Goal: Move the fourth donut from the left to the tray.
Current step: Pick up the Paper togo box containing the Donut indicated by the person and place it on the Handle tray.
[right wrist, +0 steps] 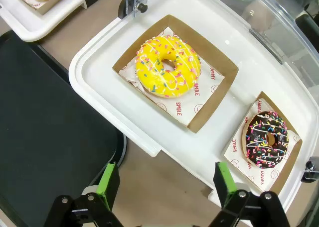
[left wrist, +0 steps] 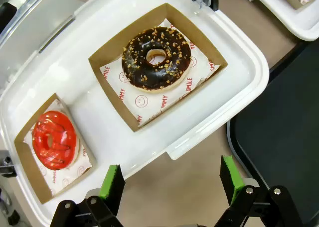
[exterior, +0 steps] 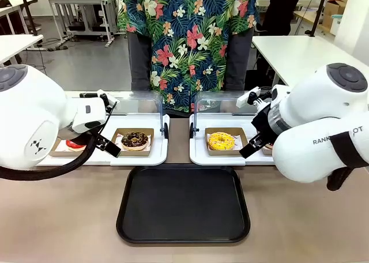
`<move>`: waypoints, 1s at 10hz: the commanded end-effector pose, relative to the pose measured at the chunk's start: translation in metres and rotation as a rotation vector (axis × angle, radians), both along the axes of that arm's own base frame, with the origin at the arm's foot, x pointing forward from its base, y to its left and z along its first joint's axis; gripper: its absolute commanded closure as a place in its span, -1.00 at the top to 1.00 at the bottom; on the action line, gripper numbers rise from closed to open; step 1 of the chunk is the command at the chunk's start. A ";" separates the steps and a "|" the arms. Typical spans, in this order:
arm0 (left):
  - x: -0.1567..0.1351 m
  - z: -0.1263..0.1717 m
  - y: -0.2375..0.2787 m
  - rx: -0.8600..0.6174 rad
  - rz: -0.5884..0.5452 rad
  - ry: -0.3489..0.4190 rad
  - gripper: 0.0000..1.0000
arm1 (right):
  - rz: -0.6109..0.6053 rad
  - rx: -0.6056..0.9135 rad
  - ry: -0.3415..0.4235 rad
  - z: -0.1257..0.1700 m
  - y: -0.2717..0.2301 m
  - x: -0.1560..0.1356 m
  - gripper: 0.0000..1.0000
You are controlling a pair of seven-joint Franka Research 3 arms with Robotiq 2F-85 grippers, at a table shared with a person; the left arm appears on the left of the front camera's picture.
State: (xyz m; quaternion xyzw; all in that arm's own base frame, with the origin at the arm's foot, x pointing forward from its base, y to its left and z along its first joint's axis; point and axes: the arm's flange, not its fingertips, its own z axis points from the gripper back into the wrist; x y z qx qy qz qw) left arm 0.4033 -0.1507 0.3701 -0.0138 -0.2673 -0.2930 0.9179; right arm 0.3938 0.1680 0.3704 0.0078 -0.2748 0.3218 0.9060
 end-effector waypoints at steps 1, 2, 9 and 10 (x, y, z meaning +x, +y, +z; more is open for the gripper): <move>0.000 0.000 0.000 0.000 0.000 0.000 1.00 | 0.000 0.000 0.000 0.000 0.000 0.000 1.00; 0.006 0.026 0.011 -0.063 -0.021 -0.017 1.00 | 0.002 0.041 0.000 0.024 -0.004 0.008 1.00; 0.010 0.151 0.228 -0.415 -0.307 0.036 1.00 | 0.145 0.406 -0.002 0.154 -0.218 0.016 1.00; 0.004 0.150 0.266 -0.453 -0.368 0.024 1.00 | 0.184 0.470 -0.013 0.153 -0.250 0.016 1.00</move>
